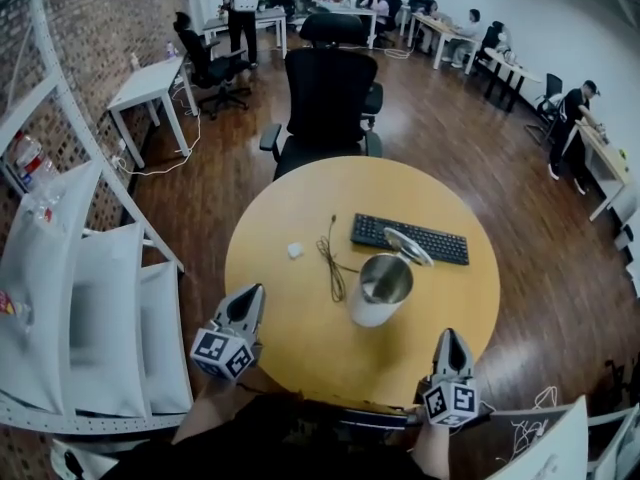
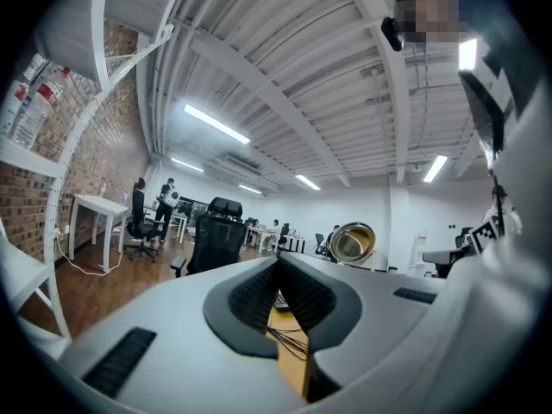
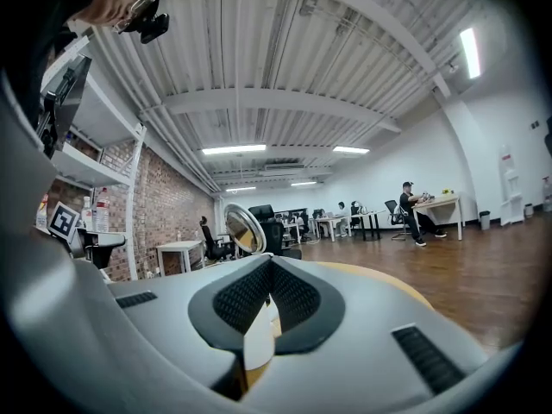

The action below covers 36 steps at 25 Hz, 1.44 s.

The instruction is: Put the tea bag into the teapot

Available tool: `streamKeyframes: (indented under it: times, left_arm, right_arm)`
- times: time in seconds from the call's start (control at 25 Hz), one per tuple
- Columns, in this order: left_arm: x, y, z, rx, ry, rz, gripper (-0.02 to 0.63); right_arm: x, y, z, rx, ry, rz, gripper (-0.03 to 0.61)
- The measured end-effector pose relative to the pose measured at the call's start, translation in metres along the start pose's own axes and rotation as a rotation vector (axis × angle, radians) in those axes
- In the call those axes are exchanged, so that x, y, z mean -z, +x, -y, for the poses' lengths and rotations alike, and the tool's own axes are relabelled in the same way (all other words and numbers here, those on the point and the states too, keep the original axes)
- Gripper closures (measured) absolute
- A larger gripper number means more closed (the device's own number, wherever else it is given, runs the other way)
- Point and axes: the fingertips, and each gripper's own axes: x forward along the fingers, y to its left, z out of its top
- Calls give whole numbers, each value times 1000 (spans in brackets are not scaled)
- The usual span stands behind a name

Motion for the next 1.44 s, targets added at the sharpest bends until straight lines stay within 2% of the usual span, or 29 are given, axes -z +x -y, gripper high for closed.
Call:
streamKeyframes:
  times: [0.12, 0.24, 0.36, 0.44, 0.56, 0.88, 1.04, 1.44]
  left_arm:
    - [3, -10, -4, -14, -12, 0, 614]
    - [3, -11, -13, -24, -23, -1, 614]
    - [7, -12, -18, -39, -28, -10, 614]
    - [4, -12, -21, -43, -24, -2, 614]
    - [-2, -12, -23, -40, -6, 3, 614]
    - [1, -9, -16, -21, -20, 6, 614]
    - [3, -8, -10, -10, -19, 12, 614]
    - [4, -13, -5, 0, -62, 31, 614]
  right_arm:
    - [9, -4, 13, 29, 18, -3, 574]
    - [-1, 0, 13, 49, 26, 2, 574]
    - [-13, -6, 9, 70, -6, -13, 574]
    - [-7, -7, 15, 83, -29, -27, 574]
    - [11, -7, 22, 69, -15, -30, 575]
    - [-6, -12, 16, 72, -29, -21, 575]
    - [8, -15, 25, 56, -4, -18, 575]
    - [-2, -15, 10, 47, 19, 22, 575]
